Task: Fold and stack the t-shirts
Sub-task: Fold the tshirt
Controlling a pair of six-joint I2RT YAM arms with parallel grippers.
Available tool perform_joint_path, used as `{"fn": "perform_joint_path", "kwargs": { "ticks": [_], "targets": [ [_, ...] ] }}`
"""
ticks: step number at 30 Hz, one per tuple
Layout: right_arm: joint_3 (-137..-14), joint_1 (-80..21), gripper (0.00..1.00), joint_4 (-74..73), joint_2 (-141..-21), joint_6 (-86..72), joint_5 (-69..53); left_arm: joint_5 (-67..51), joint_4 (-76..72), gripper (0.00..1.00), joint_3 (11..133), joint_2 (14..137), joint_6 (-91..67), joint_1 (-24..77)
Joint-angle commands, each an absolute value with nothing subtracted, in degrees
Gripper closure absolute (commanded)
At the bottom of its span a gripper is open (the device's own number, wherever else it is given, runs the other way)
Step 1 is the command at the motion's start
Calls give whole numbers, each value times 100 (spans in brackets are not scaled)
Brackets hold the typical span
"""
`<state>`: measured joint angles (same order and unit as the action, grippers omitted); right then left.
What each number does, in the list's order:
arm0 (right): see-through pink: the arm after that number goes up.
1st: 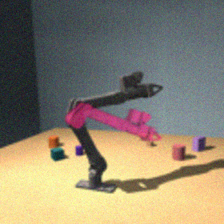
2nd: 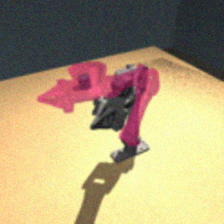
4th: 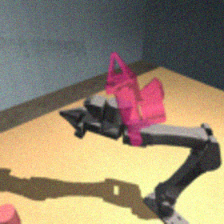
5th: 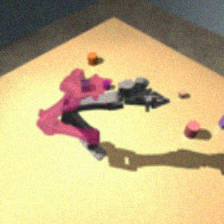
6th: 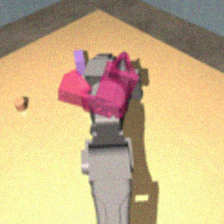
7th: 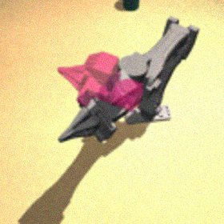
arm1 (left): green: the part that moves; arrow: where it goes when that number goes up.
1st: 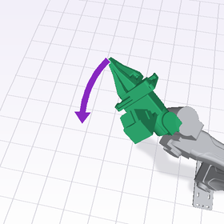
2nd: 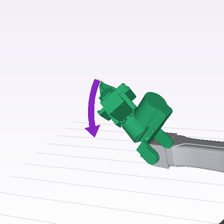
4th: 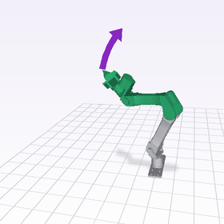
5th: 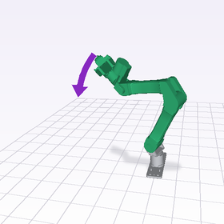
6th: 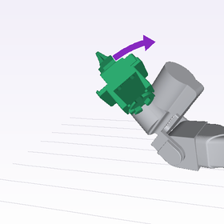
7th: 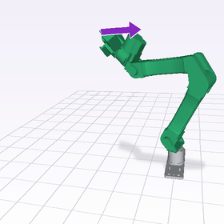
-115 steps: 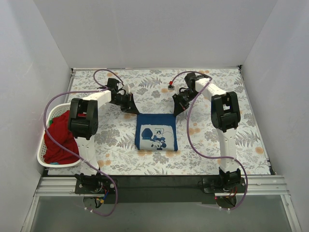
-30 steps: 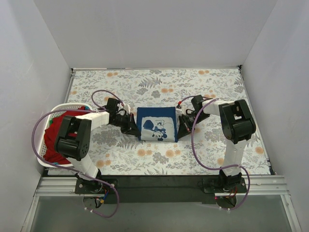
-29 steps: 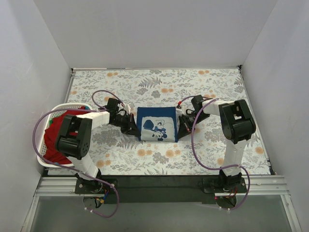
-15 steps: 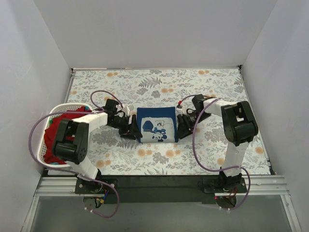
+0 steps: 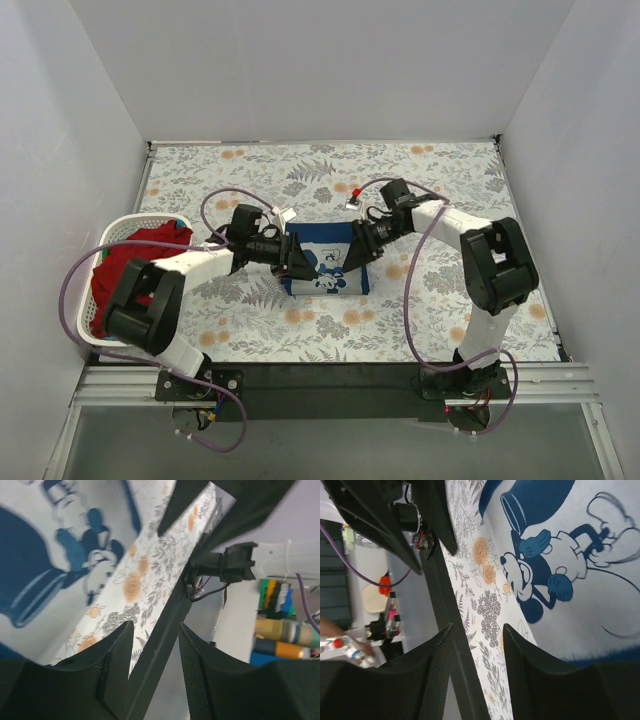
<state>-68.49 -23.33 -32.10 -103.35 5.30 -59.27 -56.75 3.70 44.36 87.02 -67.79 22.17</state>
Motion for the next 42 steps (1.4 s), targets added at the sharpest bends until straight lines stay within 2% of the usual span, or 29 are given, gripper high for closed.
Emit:
{"fn": "perform_joint_path", "kwargs": {
  "ticks": [1,5,10,14,15,18,21,28,32,38,42],
  "targets": [
    [-6646,-2636,51,-2444,-10766,-246,-6276,-5353,-361,61,4315,9375,-7576,2215],
    [-6224,-2514,53,-2101,-11266,-422,-5461,-5036,-159,59,4228,9947,-7331,2101],
    [-5906,-2110,55,-2100,-11707,-413,-5072,-4939,165,57,4069,10248,-7199,1899],
    [-6151,-2092,55,-2557,-11146,-194,-5824,-5904,483,57,4403,9758,-6733,1933],
    [-6379,-2083,55,-2610,-10797,-176,-5975,-6037,483,57,4464,9303,-6628,1995],
    [-6853,-2109,53,-2610,-10380,-246,-6187,-5995,440,54,4947,8930,-6757,2074],
    [-7197,-2284,53,-2453,-10634,-386,-6161,-5758,159,55,5273,9262,-7092,2074],
    [-7813,-2435,59,-1995,-11899,-616,-5942,-5169,-642,57,5546,10870,-7866,2065],
    [-7534,-2154,62,-2039,-12287,-317,-5731,-5106,-598,57,5371,11249,-7797,1960],
    [-7505,-1907,62,-2689,-11700,238,-6080,-5923,-386,54,5413,10689,-7418,1837],
    [-8110,-1881,60,-2549,-11461,-139,-6433,-6065,-422,53,6107,10459,-7488,1837]
  ]
}}
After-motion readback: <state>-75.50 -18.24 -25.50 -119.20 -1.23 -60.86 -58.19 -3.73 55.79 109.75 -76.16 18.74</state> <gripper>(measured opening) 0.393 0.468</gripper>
